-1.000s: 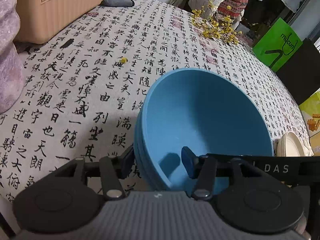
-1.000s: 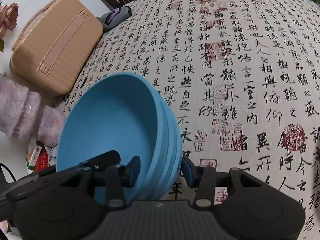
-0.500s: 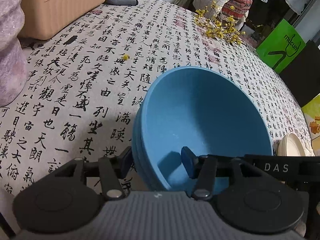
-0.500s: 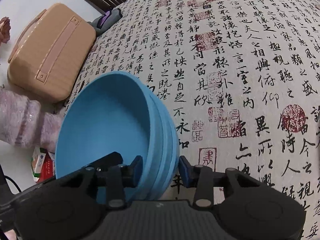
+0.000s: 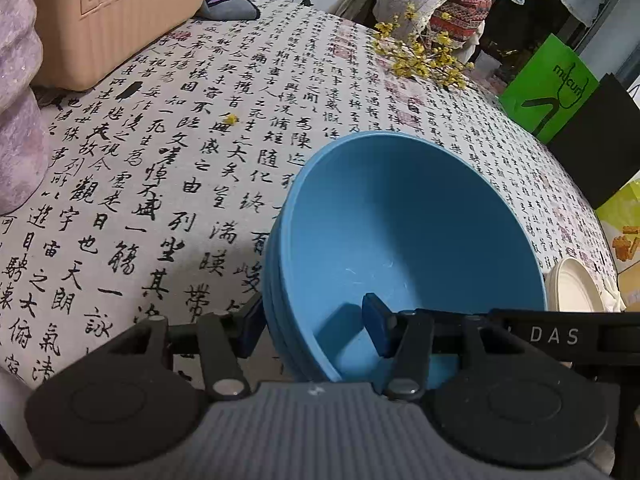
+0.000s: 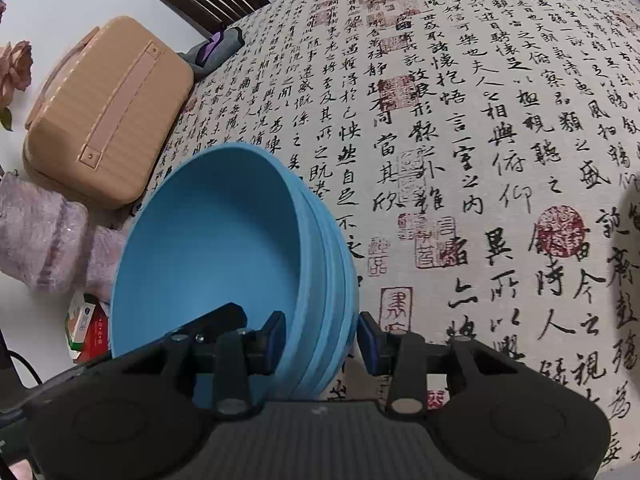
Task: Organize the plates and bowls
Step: 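Lift the blue bowl stack with both grippers and carry it toward the cream plates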
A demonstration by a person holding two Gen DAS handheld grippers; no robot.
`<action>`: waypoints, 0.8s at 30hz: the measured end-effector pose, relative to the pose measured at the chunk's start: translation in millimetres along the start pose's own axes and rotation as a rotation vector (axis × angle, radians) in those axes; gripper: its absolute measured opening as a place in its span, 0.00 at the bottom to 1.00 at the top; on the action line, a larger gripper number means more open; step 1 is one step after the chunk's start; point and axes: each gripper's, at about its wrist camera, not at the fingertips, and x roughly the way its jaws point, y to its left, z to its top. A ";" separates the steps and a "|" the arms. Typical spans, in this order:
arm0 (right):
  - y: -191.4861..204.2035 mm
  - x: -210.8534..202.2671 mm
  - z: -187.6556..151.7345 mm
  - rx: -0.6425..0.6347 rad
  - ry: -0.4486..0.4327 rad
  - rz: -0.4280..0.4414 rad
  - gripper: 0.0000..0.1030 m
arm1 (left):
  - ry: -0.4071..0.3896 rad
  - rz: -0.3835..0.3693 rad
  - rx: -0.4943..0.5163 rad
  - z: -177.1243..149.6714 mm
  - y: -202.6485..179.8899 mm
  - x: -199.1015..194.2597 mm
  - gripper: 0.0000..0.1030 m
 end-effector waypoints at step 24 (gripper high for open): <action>-31.9 -42.5 -8.7 0.021 -0.069 -0.012 0.37 | -0.026 0.009 0.068 -12.7 -57.2 -6.8 0.51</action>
